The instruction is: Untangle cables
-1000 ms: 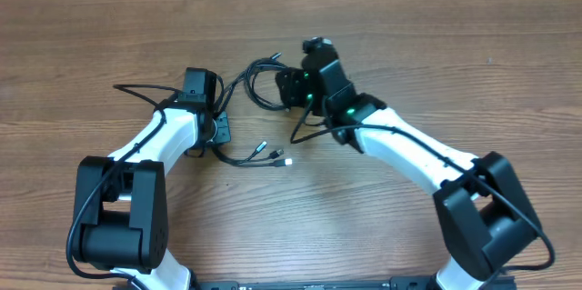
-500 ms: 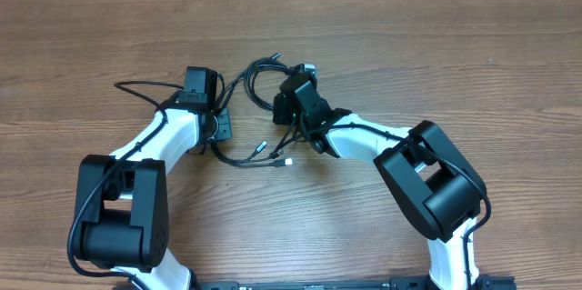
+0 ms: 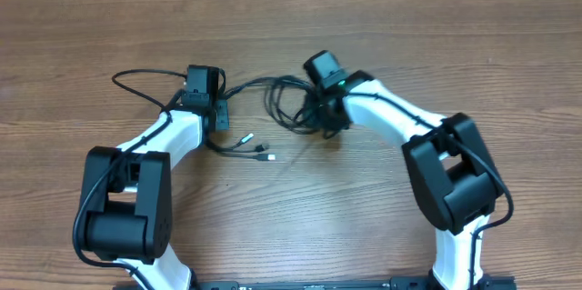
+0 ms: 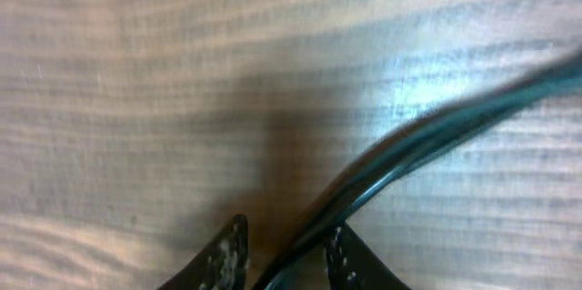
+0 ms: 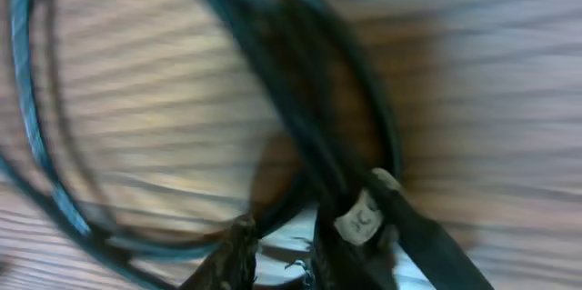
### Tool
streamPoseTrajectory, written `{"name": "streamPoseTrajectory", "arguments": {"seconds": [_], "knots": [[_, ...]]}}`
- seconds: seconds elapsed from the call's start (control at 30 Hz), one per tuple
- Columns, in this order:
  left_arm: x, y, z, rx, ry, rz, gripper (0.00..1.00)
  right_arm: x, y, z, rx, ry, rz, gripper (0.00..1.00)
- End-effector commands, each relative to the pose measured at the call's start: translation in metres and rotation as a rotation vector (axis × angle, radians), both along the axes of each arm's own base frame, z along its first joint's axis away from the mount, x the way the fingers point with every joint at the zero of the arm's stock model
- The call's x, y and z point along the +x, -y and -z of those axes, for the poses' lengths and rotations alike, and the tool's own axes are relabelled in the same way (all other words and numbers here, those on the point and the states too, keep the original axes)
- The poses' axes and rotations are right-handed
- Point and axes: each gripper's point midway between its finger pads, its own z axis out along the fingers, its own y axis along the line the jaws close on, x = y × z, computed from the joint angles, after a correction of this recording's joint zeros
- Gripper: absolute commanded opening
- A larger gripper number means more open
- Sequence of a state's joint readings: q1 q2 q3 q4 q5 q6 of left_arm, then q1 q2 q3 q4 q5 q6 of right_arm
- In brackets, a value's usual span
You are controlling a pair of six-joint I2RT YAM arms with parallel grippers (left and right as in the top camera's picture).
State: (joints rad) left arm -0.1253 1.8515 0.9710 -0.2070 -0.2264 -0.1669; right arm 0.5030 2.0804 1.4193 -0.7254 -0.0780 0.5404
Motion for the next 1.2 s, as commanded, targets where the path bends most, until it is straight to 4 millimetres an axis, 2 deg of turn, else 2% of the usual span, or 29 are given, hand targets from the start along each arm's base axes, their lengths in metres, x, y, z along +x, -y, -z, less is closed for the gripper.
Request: {"name": "streamPoseTrajectory", "arguments": {"seconds": [0.0,0.1,0.17,0.23,0.33,0.43,0.5,0.6,0.67,0.77,0.9,1.0,1.07,1.17], "knots": [[-0.012,-0.006,0.028,0.079,-0.069,0.087,0.30,0.001,0.027,0.006,-0.064,-0.026,-0.080,0.21],[0.001,-0.005,0.022,0.090,-0.015,0.113,0.31,0.000,0.053,0.006,-0.153,-0.040,-0.149,0.25],[0.007,-0.002,0.019,0.080,0.015,0.115,0.36,0.001,0.068,0.004,-0.224,-0.043,-0.188,0.28],[0.013,0.003,0.016,0.056,0.042,0.129,0.40,0.006,0.073,-0.005,-0.251,-0.036,-0.209,0.36],[0.019,0.023,0.012,-0.003,0.043,0.242,0.40,0.020,0.067,-0.032,-0.242,-0.006,-0.207,0.41],[0.018,0.037,0.010,-0.046,0.028,0.320,0.43,0.037,0.056,-0.067,-0.210,0.041,-0.206,0.55],[0.018,0.042,0.007,-0.048,0.008,0.338,0.46,0.039,0.042,-0.084,-0.137,0.045,-0.217,0.56],[0.017,0.048,-0.005,-0.051,-0.040,0.351,0.48,0.030,0.016,-0.093,0.014,0.010,-0.244,0.57],[0.015,0.053,-0.016,-0.060,-0.082,0.363,0.49,0.022,0.007,-0.093,0.076,-0.023,-0.258,0.59],[0.007,0.071,-0.034,-0.137,-0.159,0.382,0.53,0.011,0.006,-0.084,0.098,-0.068,-0.255,0.59],[-0.018,0.093,-0.039,-0.278,-0.271,0.347,0.62,0.002,0.009,-0.073,0.088,-0.104,-0.255,0.61],[-0.048,0.090,-0.029,-0.302,-0.390,0.249,0.66,-0.003,0.009,-0.067,0.083,-0.118,-0.257,0.62],[-0.065,0.080,-0.017,-0.280,-0.447,0.160,0.68,-0.003,0.009,-0.065,0.084,-0.115,-0.258,0.62],[-0.075,0.058,0.001,-0.199,-0.455,0.036,0.69,0.000,0.007,-0.065,0.087,-0.103,-0.260,0.63]]}}
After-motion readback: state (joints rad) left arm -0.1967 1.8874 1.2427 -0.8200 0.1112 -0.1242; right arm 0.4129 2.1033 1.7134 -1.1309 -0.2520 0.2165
